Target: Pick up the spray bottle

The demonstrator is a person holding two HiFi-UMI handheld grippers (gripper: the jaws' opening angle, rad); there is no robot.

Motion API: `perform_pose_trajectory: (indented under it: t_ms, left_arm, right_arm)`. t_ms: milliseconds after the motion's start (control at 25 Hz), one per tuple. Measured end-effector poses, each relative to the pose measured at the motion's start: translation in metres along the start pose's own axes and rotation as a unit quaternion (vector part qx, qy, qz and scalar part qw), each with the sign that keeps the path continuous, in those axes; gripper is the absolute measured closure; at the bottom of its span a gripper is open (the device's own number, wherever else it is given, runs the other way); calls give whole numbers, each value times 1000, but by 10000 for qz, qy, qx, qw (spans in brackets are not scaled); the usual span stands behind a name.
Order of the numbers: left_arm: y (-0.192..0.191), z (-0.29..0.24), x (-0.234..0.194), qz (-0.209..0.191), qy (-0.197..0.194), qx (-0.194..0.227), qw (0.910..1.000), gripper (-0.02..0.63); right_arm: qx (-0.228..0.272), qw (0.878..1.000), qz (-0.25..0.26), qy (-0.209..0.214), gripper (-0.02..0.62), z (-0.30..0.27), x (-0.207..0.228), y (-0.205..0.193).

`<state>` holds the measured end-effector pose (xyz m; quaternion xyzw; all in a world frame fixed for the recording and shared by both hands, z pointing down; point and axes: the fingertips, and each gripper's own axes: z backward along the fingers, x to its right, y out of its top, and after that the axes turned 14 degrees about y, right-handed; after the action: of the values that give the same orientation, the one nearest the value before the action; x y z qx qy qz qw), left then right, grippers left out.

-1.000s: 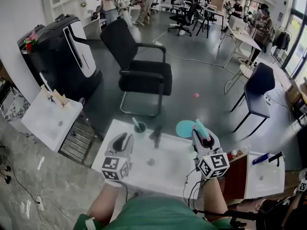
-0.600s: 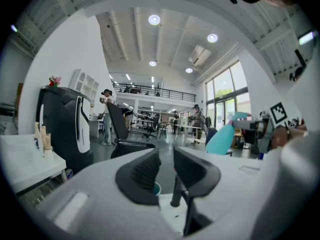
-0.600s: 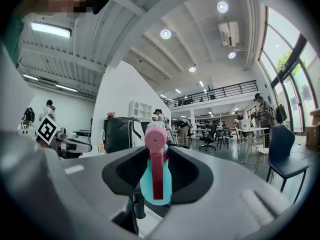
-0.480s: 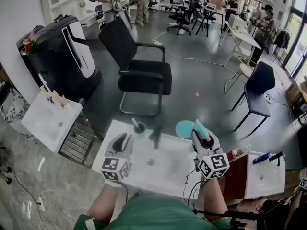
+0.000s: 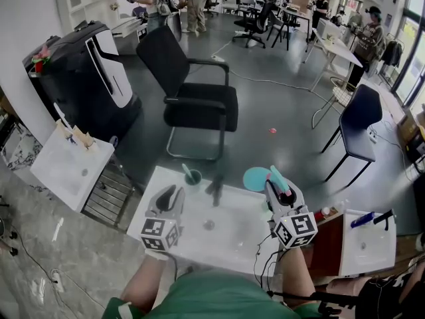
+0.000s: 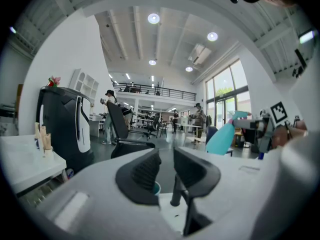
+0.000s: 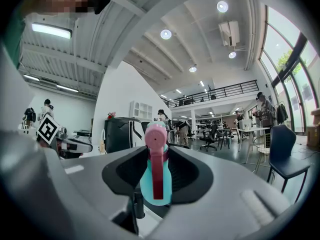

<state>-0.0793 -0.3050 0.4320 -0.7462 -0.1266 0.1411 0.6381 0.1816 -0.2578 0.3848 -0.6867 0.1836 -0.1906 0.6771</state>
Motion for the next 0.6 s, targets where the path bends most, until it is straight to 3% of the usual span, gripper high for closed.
perform_pose_trajectory:
  t_ms: [600]
  left_arm:
    - [-1, 0, 12, -70, 49, -16, 10000, 518]
  right_arm:
    - [77, 9999, -47, 46, 465, 8, 10, -3]
